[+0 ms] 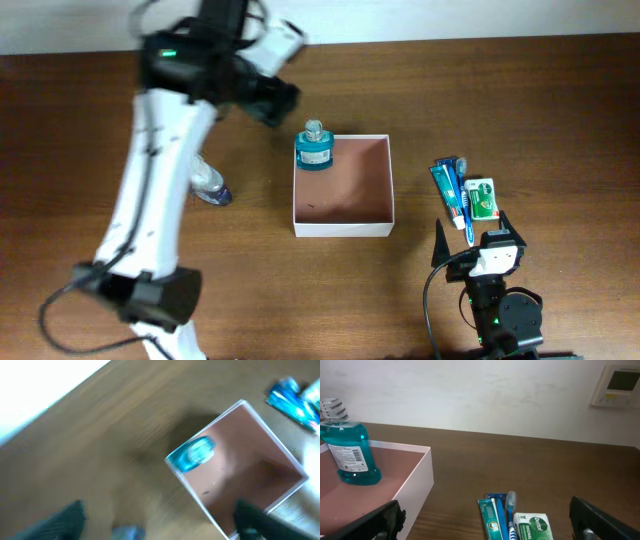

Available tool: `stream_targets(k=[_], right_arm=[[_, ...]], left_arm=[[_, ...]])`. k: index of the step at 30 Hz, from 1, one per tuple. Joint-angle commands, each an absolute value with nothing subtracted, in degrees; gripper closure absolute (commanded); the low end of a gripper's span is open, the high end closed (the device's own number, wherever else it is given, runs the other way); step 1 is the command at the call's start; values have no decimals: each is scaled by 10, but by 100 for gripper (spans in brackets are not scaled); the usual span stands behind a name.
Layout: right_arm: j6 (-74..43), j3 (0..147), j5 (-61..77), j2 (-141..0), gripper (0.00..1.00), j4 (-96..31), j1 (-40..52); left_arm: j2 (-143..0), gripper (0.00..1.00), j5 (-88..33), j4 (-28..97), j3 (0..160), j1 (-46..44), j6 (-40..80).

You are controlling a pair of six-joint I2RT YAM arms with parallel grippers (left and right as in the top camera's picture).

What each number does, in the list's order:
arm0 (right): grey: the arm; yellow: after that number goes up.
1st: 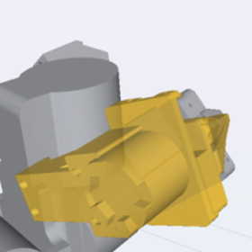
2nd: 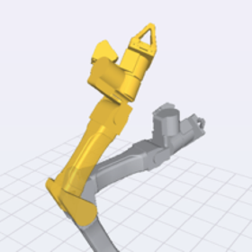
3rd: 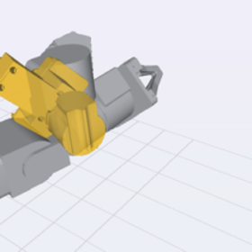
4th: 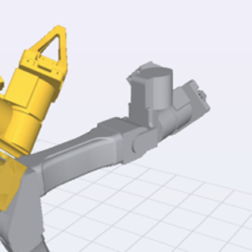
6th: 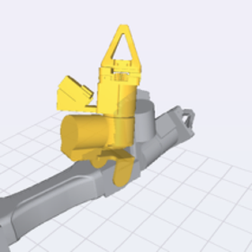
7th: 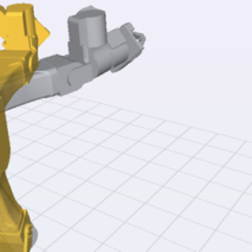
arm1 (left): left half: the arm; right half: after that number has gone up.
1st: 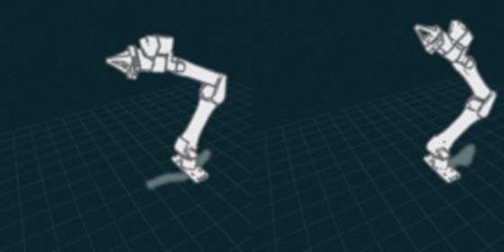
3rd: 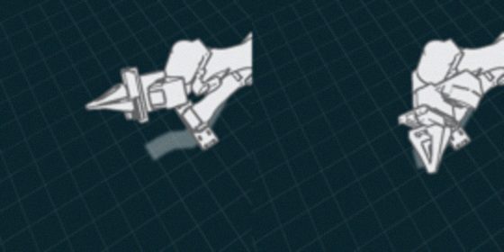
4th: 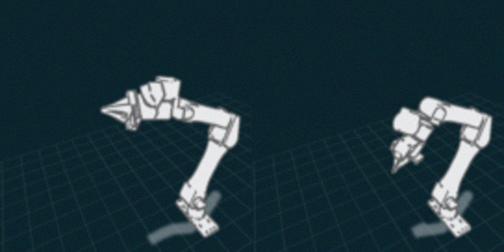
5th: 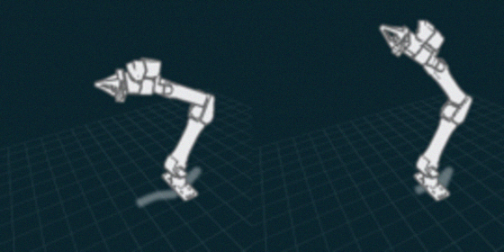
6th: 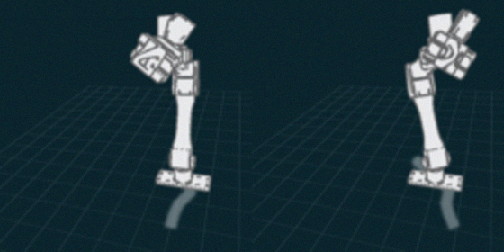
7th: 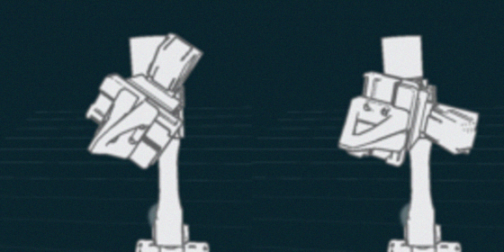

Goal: Pack container
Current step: 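Lower the mouthwash into the box's back-left corner and release, then move the left gripper to the purple soap pump bottle and grasp it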

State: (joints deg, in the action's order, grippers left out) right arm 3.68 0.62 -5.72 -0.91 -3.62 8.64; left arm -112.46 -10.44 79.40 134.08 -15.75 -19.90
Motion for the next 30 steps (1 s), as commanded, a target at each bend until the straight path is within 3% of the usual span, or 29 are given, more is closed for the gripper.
stream_targets(k=[1,12,25,30], right_arm=[[39,3,-60,-4,2,-41,82],[39,3,-60,-4,2,-41,82],[39,3,-60,-4,2,-41,82],[39,3,-60,-4,2,-41,82]], left_arm=[[-1094,1,-72,826,1348,-91,-83],[-1088,1,-86,913,1348,53,37],[-1088,1,-112,943,1303,63,20],[-1088,1,-201,901,1224,63,20]])
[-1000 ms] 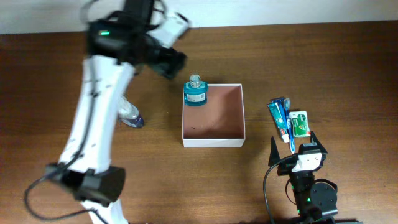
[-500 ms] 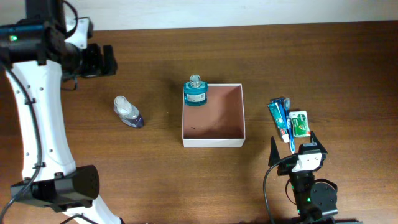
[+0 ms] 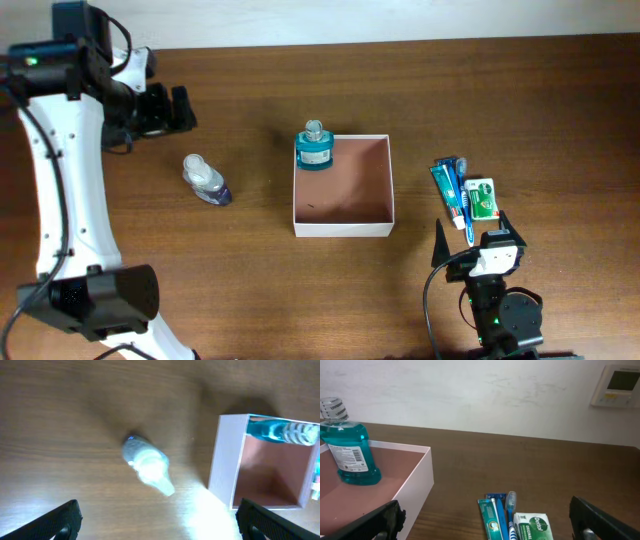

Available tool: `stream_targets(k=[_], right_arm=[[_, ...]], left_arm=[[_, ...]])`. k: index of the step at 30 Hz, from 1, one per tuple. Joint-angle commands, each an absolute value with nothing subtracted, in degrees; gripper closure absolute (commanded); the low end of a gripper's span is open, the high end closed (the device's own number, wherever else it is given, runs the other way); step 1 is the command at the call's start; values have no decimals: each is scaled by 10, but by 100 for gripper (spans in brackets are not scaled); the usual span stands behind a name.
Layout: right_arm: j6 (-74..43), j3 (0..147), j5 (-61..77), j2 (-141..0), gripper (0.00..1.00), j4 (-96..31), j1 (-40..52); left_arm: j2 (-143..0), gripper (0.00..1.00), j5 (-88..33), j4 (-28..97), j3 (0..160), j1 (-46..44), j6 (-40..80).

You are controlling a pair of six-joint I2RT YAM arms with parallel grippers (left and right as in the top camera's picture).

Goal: Pack container
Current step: 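Move the left gripper to the purple soap pump bottle and grasp it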

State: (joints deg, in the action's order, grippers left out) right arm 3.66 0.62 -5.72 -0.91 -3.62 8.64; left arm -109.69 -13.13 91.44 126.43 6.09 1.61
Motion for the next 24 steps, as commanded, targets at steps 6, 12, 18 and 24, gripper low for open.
stream_targets(k=[6,12,18,24], right_arm=[[39,3,-60,-4,2,-41,82],[39,3,-60,-4,2,-41,82],[39,3,-60,-4,2,-41,82],[39,3,-60,-4,2,-41,82]], left_arm=[[-1088,1,-223,866,1144,63,19],[-1088,13,-218,857,1135,63,31],[-1088,21,-86,859,1128,51,176],[-1088,27,-44,838,1083,24,277]])
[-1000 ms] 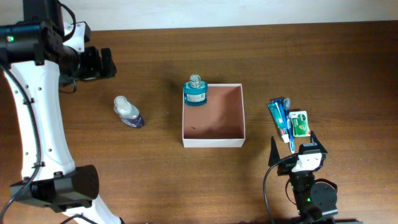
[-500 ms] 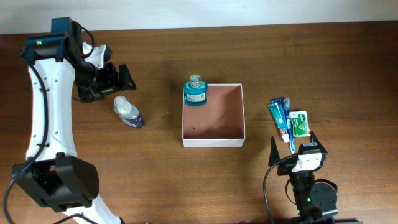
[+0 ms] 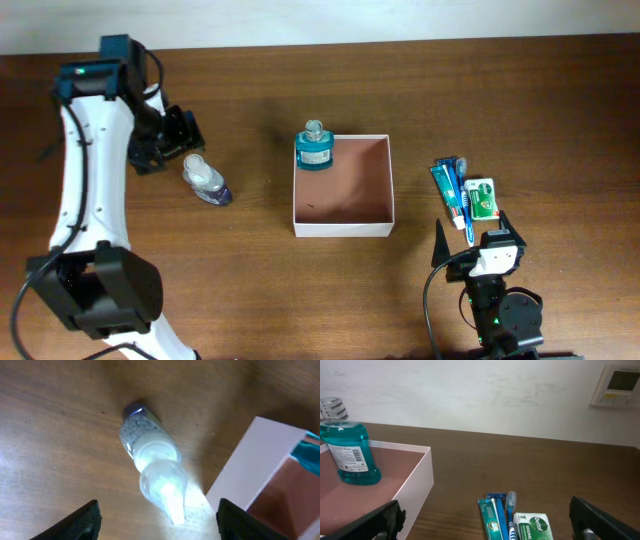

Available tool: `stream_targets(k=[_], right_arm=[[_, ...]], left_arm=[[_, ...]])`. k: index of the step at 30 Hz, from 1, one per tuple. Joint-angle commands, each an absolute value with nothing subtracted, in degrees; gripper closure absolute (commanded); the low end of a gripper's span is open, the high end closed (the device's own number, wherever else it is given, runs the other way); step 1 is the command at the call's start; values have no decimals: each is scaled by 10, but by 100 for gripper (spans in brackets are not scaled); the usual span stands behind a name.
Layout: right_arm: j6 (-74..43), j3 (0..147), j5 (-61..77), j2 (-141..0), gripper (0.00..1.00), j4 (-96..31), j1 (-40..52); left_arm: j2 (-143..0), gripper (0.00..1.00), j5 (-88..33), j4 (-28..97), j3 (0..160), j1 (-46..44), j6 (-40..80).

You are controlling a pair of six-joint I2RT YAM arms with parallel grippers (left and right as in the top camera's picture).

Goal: Pack container
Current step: 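Move the left gripper to the purple soap pump bottle and grasp it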

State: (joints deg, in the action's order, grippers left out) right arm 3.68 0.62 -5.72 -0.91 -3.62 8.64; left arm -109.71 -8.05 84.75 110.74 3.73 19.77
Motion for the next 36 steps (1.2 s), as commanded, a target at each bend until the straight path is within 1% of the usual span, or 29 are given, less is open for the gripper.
stream_targets(k=[1,8,15,21,26,29,30,31,33,36], right_arm=[[39,3,-60,-4,2,-41,82],[39,3,-60,-4,2,-41,82],[39,3,-60,-4,1,-41,82],[39,3,-60,-4,2,-41,82],[39,3,-60,-4,2,-41,82],[39,3,-60,-4,2,-41,82],[39,3,-60,-4,2,-41,82],[39,3,-60,-4,2,-41,82],[39,3,-60,-4,2,-41,82],[39,3,-60,-4,2,-41,82]], left_arm=[[-1088,27,-45,833,1077,21,279],[-1088,31,-44,787,1034,16,315],[-1088,34,-44,758,997,16,317],[-1088,43,-45,747,994,16,317],[-1088,53,-47,741,997,17,317],[-1088,56,-47,742,1002,17,317],[-1087,58,-47,742,1002,17,317],[-1085,64,-47,742,1002,17,317],[-1083,71,-47,742,1002,17,317],[-1078,72,-47,742,1002,17,316]])
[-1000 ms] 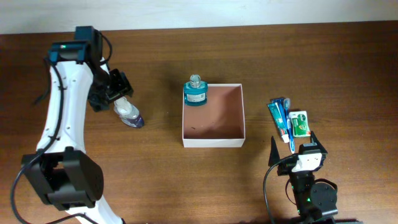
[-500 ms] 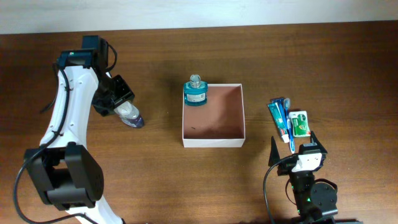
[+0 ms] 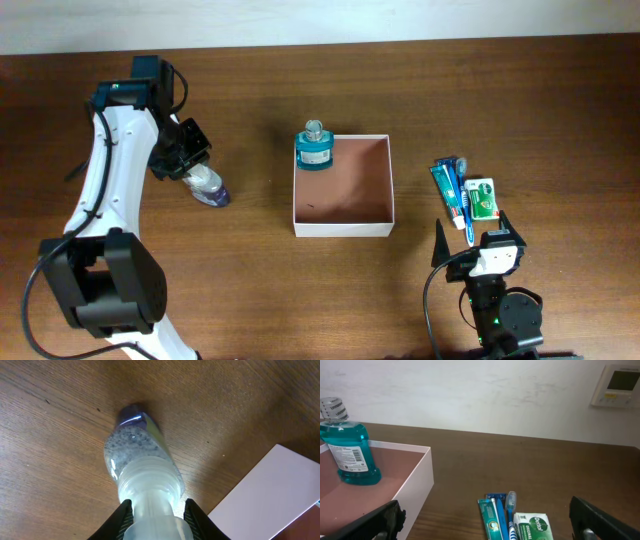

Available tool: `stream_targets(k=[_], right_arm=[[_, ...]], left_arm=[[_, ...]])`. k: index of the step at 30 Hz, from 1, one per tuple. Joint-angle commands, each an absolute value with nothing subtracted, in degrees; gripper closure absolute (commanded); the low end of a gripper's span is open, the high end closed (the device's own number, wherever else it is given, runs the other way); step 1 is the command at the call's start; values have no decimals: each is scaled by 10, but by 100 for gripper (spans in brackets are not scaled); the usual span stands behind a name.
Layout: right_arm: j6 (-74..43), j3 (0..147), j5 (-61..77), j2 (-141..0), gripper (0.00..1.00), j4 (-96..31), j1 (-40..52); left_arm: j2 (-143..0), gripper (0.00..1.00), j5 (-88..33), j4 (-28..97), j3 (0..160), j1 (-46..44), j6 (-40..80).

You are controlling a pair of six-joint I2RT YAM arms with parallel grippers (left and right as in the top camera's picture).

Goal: Pack container
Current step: 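Move the left gripper to the purple soap pump bottle and grasp it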

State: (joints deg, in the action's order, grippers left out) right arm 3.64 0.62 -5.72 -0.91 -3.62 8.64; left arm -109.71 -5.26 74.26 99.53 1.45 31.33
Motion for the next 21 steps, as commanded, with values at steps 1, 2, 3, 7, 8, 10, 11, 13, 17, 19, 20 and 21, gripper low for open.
stream_targets(k=[1,2,3,7,8,10,11,13,17,19,20,21], right_arm=[[39,3,-60,-4,2,-41,82],[39,3,-60,-4,2,-41,82],[39,3,-60,-4,2,-41,82],[39,3,-60,-4,2,-41,82],[39,3,-60,-4,2,-41,82],[39,3,-60,-4,2,-41,82],[39,3,-60,-4,2,-41,82],[39,3,-60,-4,2,-41,82],[39,3,-60,-4,2,-41,82],[39,3,-60,-4,2,-41,82],[39,3,-60,-4,2,-41,82],[39,3,-60,-4,2,-41,82]], left_arm=[[-1075,73,-47,741,1002,17,316],[-1071,73,-47,741,1002,17,312],[-1068,73,-47,741,1003,17,311],[-1044,74,-48,741,1009,15,280],[-1037,78,-49,741,1010,13,270],[-1018,81,-50,742,1012,10,252],[-1002,83,-51,741,1012,8,241],[-980,83,-51,742,1012,3,232],[-928,83,-74,739,1012,-15,209],[-908,83,-96,733,1012,-26,193],[-900,83,-106,730,1012,-31,191],[-890,83,-116,727,1013,-37,188]])
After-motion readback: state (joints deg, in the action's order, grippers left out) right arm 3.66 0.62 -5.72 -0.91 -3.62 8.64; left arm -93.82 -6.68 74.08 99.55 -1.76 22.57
